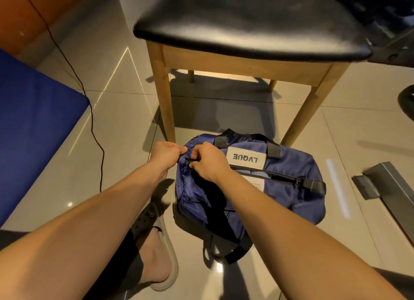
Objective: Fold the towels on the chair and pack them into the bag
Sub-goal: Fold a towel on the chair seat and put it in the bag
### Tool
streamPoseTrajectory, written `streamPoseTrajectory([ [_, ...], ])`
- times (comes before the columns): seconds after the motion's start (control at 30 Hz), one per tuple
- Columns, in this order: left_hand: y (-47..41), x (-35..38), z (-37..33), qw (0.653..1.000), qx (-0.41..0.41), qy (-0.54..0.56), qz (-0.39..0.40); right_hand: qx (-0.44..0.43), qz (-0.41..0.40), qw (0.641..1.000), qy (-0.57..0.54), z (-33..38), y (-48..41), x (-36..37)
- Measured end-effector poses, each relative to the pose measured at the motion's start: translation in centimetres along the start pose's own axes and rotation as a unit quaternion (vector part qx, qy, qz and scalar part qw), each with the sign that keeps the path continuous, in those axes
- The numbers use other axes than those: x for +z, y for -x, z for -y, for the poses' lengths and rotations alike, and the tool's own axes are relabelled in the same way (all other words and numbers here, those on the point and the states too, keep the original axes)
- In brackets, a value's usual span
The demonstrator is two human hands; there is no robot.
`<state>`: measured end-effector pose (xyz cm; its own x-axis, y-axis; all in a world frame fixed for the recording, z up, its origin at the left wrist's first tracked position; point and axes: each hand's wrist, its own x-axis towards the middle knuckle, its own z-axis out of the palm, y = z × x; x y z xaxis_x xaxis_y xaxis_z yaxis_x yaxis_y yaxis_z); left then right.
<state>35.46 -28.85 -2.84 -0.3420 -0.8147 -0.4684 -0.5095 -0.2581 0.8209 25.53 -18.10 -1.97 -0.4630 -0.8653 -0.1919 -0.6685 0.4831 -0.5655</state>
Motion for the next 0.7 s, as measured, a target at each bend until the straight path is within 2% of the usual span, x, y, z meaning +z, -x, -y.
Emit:
streamPoseTrajectory([
  [0.17, -0.1, -0.2, -0.1, 0.999, 0.013, -0.033, 0.021, 0.025, 0.036, 0.997, -0.065, -0.1, -0.3, -0.8],
  [0.3, 0.2, -0.7, -0.5, 0.995, -0.025, -0.051, 0.084, 0.066, 0.020, 0.985, -0.157, -0.6, -0.8, -1.0],
  [0.4, 0.6, -1.1, -0.1, 0.988, -0.014, -0.090, 0.123, 0.080, 0.016, 0.976, -0.200, -0.7, -0.8, -0.3],
  [0.57, 0.4, -1.5, 0.9, 0.994, 0.029, -0.077, 0.070, 0.139, -0.021, 0.976, -0.167, -1.7, -0.5, -1.1],
  [0.7, -0.1, -2.3, 1.0, 0.996, 0.032, -0.072, 0.029, 0.208, -0.046, 0.964, -0.161, -5.8, 1.4, -3.8],
])
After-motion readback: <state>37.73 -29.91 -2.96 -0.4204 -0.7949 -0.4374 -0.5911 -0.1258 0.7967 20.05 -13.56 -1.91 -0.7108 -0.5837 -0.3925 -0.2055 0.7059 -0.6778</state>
